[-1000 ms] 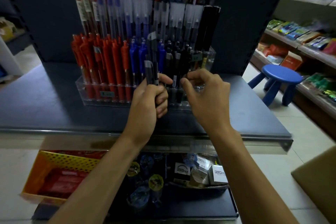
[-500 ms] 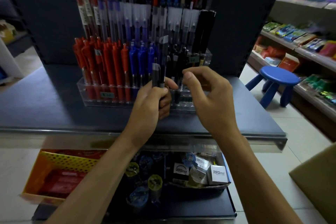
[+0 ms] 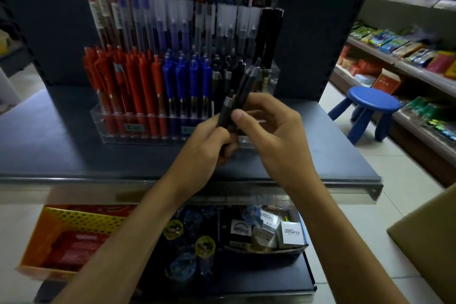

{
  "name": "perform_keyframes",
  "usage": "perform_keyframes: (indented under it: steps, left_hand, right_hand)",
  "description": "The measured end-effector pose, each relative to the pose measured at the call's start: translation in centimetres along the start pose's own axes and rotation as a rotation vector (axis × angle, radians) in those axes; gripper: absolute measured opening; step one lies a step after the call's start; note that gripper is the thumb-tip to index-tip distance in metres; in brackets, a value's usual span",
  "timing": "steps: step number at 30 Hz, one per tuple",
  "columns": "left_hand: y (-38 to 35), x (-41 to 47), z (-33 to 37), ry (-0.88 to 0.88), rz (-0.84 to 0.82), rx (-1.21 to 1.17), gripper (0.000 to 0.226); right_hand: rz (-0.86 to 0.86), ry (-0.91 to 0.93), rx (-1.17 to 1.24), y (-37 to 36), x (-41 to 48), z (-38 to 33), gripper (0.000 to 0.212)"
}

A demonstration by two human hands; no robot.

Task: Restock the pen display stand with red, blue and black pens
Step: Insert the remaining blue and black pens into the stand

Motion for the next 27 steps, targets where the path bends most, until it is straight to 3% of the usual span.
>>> perform_keyframes:
  steps: [10,16,27]
  left_hand:
    - [0.6,0.3,-1.0,0.018,0.107,0.093,0.040]
    - [0.9,0.2,-0.6,-0.036,0.175,0.160,0.026]
    - [1.7,-0.1,-0.6,-0.065,0.322,0.153,0.028]
  right_hand:
    - [0.162,-0.010,0.077,1.8,0.1,-0.5,0.009]
    - [0.286,-0.029,0.151,3.2,0.0,-1.2,0.008]
    - [0.422,0.004,0.066,4.0,1.2,-1.2,0.016]
Point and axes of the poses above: each hand's wrist, its own x-axis towards the middle knuckle, its own y-axis out of the back of the hand, z = x × y, the point moved 6 cm from there along x, towards the middle knuckle, and after that the axes turned 12 degrees about x, right-handed, at the moved point
